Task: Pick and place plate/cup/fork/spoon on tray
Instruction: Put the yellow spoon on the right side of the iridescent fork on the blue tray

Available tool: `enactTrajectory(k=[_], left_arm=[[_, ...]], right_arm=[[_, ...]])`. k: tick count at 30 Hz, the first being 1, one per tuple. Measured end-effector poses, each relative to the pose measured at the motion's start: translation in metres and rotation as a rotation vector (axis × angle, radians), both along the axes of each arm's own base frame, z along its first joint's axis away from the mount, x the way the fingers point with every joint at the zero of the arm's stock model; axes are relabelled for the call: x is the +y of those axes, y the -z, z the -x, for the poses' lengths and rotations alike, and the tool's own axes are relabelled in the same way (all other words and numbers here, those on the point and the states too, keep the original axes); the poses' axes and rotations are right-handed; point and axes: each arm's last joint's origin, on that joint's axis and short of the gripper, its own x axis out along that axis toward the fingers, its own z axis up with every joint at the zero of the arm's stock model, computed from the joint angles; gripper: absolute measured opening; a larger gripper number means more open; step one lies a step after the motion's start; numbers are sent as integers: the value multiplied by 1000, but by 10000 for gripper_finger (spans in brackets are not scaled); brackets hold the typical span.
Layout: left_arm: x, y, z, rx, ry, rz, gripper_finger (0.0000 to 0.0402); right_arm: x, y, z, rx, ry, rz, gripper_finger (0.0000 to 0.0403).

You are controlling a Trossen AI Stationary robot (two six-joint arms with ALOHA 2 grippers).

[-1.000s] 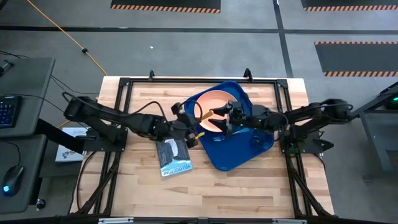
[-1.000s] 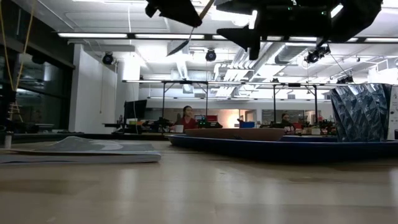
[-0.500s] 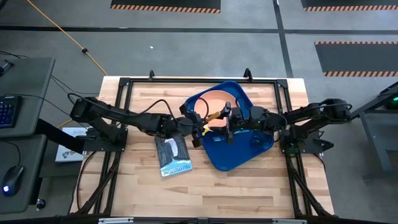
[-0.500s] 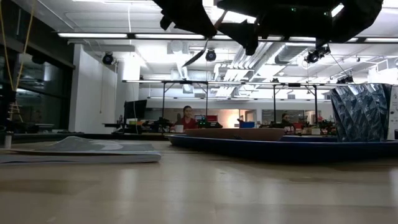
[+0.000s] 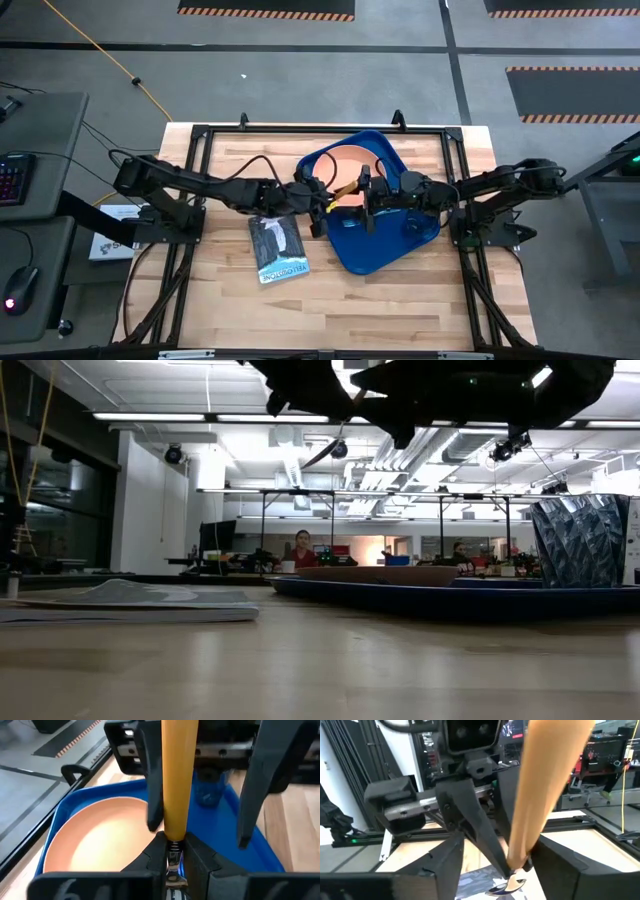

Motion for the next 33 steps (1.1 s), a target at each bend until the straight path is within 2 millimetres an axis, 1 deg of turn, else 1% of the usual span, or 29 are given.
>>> enactTrajectory(k=[3,9,17,26,30,33], left_arm=[[3,0,-1,-3,9,21,33],[4,0,-1,-1,20,25,32],[5,0,-1,-5,6,25,32],[5,0,-1,-5,7,31,37],[5,-1,0,-2,16,17,63],[6,-9,7,-8,15,16,91]], right_arm=[[0,0,0,3,5,19,185],[-1,1,0,10,13,59,118],[-6,1,0,13,34,63,35],[-6,2,0,13,35,91,33],[-6,0,2,25,58,131,33],[-8,-2,8,73,111,148,33]])
